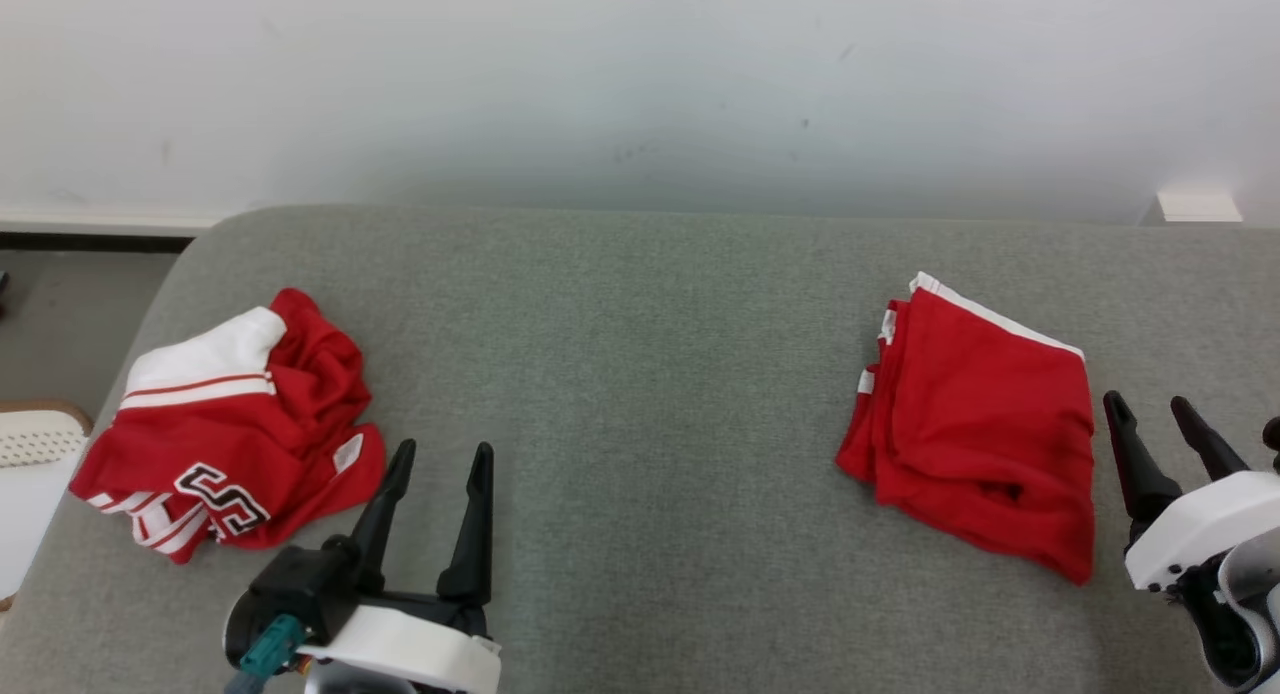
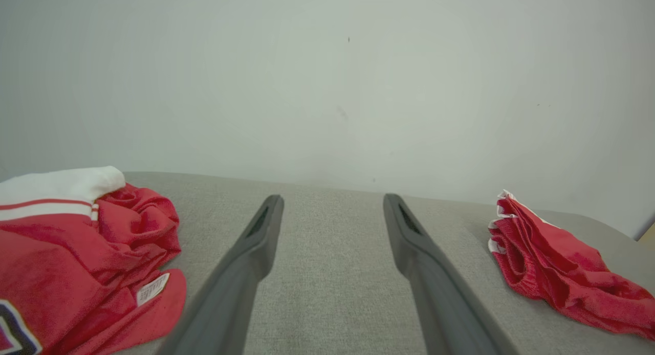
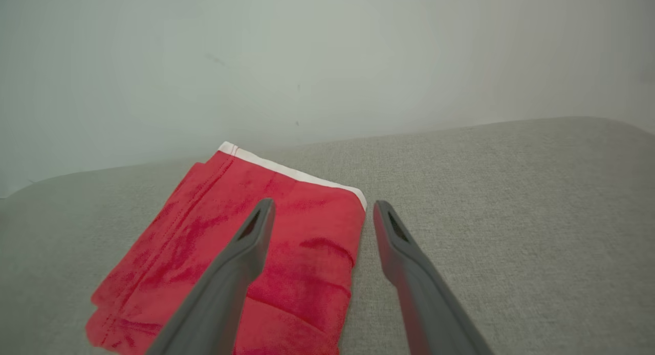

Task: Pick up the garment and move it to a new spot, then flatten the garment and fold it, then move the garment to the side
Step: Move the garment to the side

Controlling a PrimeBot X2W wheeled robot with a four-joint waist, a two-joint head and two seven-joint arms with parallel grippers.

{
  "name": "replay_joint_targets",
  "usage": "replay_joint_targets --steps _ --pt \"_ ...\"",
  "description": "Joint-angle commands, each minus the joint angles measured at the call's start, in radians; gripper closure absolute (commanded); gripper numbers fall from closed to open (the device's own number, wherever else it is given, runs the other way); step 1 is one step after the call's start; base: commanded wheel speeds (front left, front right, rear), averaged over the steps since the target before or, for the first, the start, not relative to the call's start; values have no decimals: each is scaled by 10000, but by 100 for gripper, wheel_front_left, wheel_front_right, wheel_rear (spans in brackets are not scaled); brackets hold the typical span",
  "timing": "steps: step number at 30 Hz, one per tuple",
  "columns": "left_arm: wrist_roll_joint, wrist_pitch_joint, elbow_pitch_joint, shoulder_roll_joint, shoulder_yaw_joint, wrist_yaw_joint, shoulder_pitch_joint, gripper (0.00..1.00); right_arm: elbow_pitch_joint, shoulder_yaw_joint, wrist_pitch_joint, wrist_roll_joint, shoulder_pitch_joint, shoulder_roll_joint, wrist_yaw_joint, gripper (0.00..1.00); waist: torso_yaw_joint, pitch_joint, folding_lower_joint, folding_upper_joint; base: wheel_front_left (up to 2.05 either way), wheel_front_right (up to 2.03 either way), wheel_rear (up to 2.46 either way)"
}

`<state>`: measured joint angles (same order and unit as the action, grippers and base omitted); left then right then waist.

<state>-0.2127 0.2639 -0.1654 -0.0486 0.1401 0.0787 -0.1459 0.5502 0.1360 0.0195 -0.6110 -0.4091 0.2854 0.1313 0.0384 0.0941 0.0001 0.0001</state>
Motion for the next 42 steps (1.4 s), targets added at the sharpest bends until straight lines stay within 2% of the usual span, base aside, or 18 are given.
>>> replay_joint_targets --steps 1,8,15,20,21,22,23,25,26,27,42 --pt "-128 4 -14 -36 10 -25 -134 0 367 -11 -226 -85 -361 165 -12 0 323 274 -1 -1 0 0 0" --pt "-255 4 -55 -38 16 -41 -346 0 2370 -112 -1740 -345 -1591 368 -12 0 946 632 -1 -1 0 0 0" --pt "-249 4 -56 -36 -4 -48 -387 0 4090 -363 -3497 -833 -2002 100 -12 0 1342 743 -1 -1 0 0 0" --pt "-248 4 -60 -36 -3 -53 -405 0 4504 -330 -3809 -1102 -1972 -173 -8 0 1460 759 -1 -1 0 0 0" --pt "-247 4 -63 -36 -4 -54 -411 0 4409 -308 -3670 -1143 -1979 -191 0 12 1468 755 -1 -1 0 0 0" --pt "-244 4 -70 -38 -13 -58 -410 0 4330 -286 -3537 -1186 -1983 -165 0 55 1468 744 -1 -1 0 0 0" --pt "-240 4 -78 -36 -19 -68 -405 0 4255 -258 -3418 -1211 -1993 -128 0 67 1460 728 -1 -1 0 0 0" --pt "-234 4 -85 -36 -29 -63 -374 0 4156 -213 -3208 -1230 -2019 -37 -2 82 1430 669 -1 -1 0 0 0" --pt "-231 4 -90 -36 -22 -69 -364 0 4119 -175 -3124 -1250 -2029 26 -2 97 1414 634 -1 -1 0 0 0" --pt "-230 4 -93 -36 -18 -70 -355 0 4068 -129 -3062 -1274 -2029 66 -2 100 1398 601 -1 -1 0 0 0" --pt "-211 4 -107 -38 79 -48 -190 0 3710 431 -2195 -1700 -1976 334 -3 100 1032 220 -1 -1 0 0 0"
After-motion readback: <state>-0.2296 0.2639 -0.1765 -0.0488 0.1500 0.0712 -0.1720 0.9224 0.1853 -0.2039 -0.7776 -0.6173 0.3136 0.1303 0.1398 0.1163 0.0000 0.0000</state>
